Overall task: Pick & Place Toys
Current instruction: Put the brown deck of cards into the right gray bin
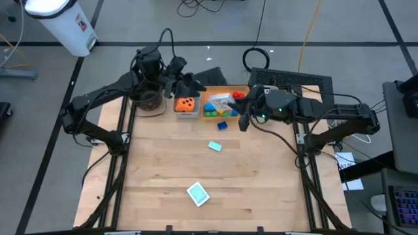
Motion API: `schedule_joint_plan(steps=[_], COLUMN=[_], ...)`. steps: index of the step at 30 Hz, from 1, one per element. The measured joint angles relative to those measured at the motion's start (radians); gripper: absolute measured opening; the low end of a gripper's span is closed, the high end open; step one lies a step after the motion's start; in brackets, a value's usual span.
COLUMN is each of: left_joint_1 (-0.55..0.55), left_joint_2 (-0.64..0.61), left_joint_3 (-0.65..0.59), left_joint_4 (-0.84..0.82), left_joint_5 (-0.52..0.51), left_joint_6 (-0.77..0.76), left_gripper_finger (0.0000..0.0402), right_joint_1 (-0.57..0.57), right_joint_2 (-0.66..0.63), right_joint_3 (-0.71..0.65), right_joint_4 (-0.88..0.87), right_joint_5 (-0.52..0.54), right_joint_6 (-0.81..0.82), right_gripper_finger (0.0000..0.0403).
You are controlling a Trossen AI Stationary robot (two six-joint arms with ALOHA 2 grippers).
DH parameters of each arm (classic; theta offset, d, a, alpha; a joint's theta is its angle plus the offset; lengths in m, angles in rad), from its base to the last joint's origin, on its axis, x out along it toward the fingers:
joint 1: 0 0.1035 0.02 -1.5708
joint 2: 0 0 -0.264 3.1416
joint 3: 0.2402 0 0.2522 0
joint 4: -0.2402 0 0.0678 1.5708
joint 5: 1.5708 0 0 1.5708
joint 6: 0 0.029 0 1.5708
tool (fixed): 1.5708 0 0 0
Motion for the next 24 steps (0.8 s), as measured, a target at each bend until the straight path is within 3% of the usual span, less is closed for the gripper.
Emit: schedule_joint_plan(steps=[5, 14, 19, 24], left_joint_1=[0.046, 0.117, 0.157, 0.209], left_joint_2=[0.0, 0.0, 0.0, 0.0], left_joint_3=[0.0, 0.0, 0.0, 0.0], left_joint_4=[-0.01, -0.094, -0.131, -0.127], left_joint_5=[-0.066, -0.072, -0.161, -0.203], left_joint_6=[0.029, 0.037, 0.098, 0.15], left_gripper_finger=[0.0353, 0.0353, 0.0353, 0.0353], right_joint_1=[-0.101, -0.31, -0.372, -0.425], right_joint_2=[-0.008, -0.013, -0.013, 0.012], right_joint_3=[0.0, 0.0, 0.0, 0.054], right_joint_4=[-0.052, -0.053, -0.081, -0.211], right_joint_5=[-0.002, -0.01, -0.021, -0.018], right_joint_6=[0.002, 0.026, 0.014, 0.13], right_gripper_finger=[0.0059, 0.006, 0.0059, 0.0059])
